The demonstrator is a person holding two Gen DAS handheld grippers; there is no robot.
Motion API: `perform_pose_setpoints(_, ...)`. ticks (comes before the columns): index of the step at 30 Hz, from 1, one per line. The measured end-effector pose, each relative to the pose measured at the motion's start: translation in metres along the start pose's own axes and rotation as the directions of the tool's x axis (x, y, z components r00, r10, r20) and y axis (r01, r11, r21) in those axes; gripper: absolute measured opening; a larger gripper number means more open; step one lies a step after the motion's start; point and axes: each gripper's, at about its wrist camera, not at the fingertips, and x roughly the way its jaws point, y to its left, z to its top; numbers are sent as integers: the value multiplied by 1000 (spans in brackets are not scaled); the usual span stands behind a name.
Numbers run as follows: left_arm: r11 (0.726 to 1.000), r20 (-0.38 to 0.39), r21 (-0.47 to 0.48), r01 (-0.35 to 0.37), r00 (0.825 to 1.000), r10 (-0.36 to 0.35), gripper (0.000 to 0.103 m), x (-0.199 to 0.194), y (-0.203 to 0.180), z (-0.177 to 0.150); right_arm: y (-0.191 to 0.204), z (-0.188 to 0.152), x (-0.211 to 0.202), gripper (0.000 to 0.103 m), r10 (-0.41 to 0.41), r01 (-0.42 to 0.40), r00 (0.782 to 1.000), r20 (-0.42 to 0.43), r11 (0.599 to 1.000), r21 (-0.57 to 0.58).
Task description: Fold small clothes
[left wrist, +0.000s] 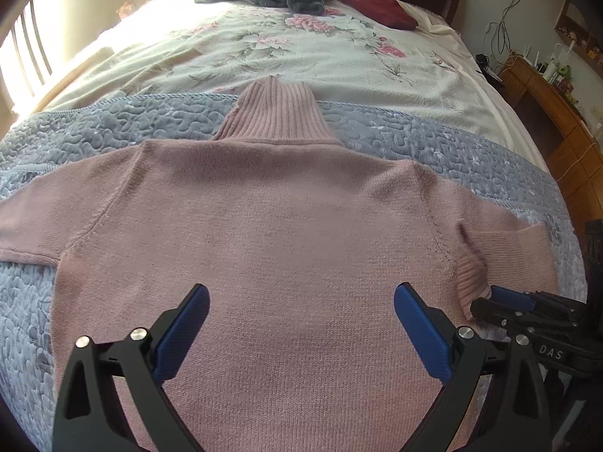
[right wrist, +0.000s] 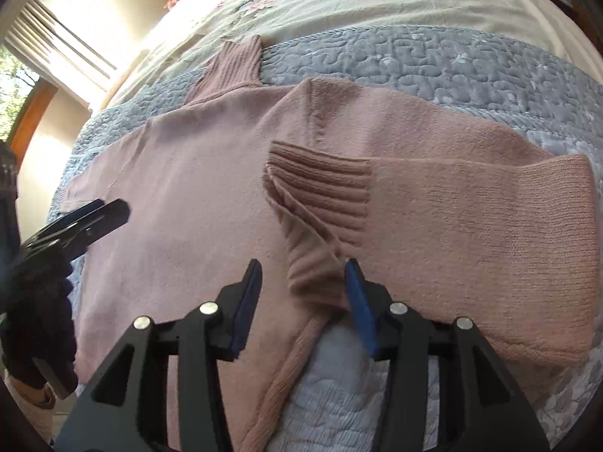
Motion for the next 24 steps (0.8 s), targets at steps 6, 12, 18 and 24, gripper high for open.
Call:
perform_pose_setpoints(6, 993, -80, -18, 117, 990, -118, 99, 20, -30, -4, -16, -31, -44, 48, 38, -39, 998, 54, 999, 10)
perform_pose_setpoints(12, 969, -201, -80, 234, 948, -245, 97, 56, -64, -9, -59, -56, -66, 49, -70, 63, 995, 71, 994, 93)
perform_pose_setpoints(18, 927, -250, -188, 324, 897, -364, 95, 85, -87, -2, -94, -82, -77, 49, -102, 86, 991, 85, 982, 170)
perform_pose_setpoints(24, 924, -277, -203, 324, 886, -371, 26, 97, -100, 3, -105, -92, -84, 49, -126, 105, 988, 94, 973, 204)
